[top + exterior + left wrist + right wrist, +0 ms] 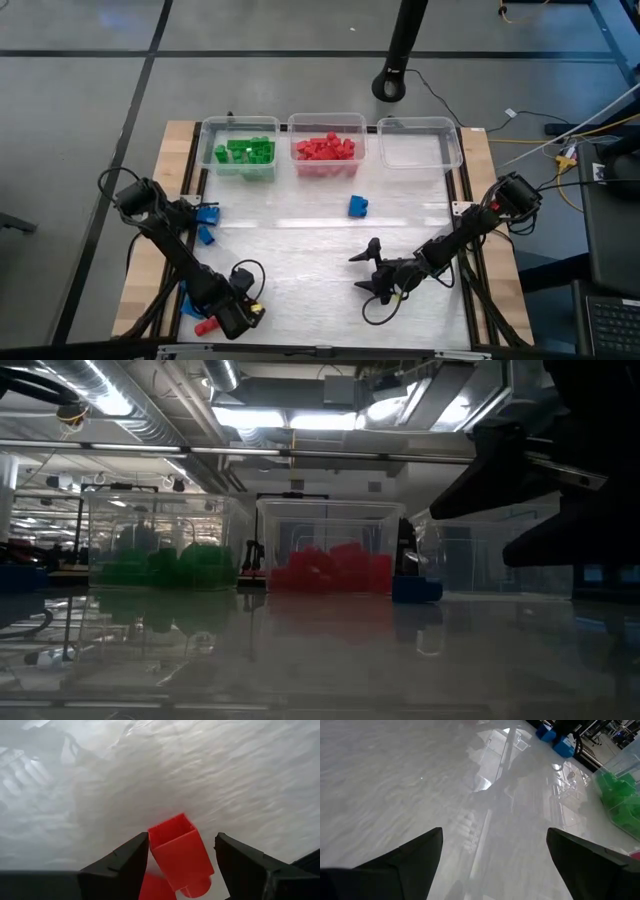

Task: Sort blocks
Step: Put the red game piece into the middle transparent bin

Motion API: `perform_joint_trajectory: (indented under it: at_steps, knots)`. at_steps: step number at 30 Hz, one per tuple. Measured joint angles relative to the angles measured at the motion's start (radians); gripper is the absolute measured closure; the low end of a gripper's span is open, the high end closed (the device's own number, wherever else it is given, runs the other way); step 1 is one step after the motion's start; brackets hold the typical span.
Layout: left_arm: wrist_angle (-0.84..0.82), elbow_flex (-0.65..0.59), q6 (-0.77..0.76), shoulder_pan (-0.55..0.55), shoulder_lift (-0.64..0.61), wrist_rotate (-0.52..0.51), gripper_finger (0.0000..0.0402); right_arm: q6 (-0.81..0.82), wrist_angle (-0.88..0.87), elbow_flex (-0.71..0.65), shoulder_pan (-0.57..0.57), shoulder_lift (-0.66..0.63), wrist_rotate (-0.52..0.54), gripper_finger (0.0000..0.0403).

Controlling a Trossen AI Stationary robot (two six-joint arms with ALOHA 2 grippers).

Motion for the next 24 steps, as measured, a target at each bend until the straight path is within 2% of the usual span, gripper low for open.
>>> perform_joint_trajectory:
  at_steps: [18,24]
  knots:
    - [0.022,0.0,0.001,-0.002,0.017,0.018,0.0188,0.0,-0.001,0.0,0.0,0.0,0.0,0.0047]
    - [0.023,0.003,0.045,0.003,0.071,0.095,0.0188,0.0,-0.001,0.0,0.0,0.0,0.0,0.0047]
